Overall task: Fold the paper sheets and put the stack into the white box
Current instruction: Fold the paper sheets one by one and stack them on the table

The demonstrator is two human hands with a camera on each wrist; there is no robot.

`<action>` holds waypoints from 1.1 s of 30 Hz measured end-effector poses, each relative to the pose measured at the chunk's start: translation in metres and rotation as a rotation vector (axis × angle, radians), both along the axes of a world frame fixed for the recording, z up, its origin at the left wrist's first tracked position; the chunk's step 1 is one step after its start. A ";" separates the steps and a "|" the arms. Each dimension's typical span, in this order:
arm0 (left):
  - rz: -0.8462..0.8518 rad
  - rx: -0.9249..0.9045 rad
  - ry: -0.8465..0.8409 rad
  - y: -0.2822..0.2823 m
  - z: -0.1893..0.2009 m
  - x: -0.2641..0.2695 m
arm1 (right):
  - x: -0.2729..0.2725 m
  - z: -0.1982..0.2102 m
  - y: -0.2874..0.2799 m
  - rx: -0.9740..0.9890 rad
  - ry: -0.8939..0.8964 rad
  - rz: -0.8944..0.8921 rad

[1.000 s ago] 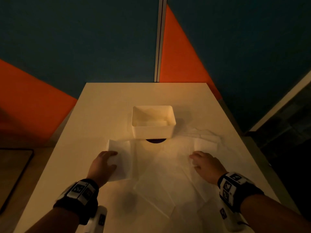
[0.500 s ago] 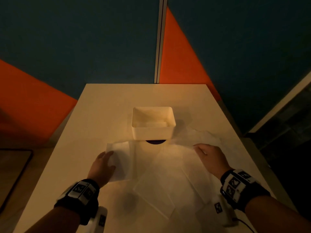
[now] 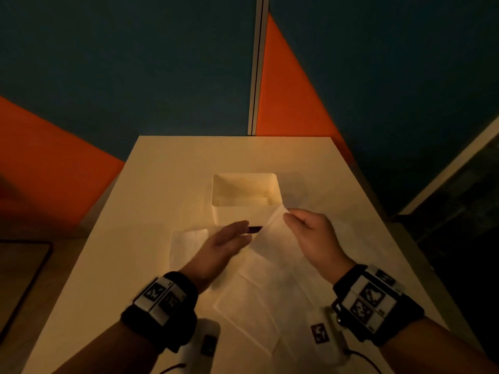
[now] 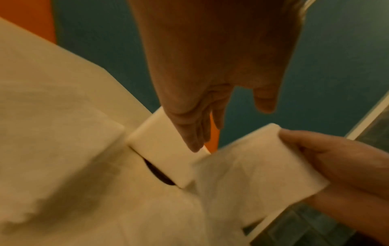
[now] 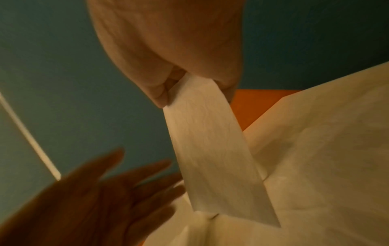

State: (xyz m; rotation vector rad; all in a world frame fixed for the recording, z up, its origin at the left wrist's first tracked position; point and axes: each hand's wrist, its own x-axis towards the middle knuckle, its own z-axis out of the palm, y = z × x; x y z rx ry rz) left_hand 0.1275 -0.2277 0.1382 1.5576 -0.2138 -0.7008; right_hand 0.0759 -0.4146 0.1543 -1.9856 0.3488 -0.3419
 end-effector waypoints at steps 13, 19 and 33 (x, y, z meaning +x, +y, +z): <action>0.120 -0.516 0.557 -0.020 0.022 -0.006 | -0.015 0.029 0.044 0.199 0.096 0.556; 0.231 -0.619 0.570 -0.009 0.022 -0.005 | -0.003 0.023 0.006 0.138 0.002 -0.089; 0.116 -0.324 0.275 -0.007 0.014 0.004 | -0.010 0.016 -0.019 0.587 0.141 0.118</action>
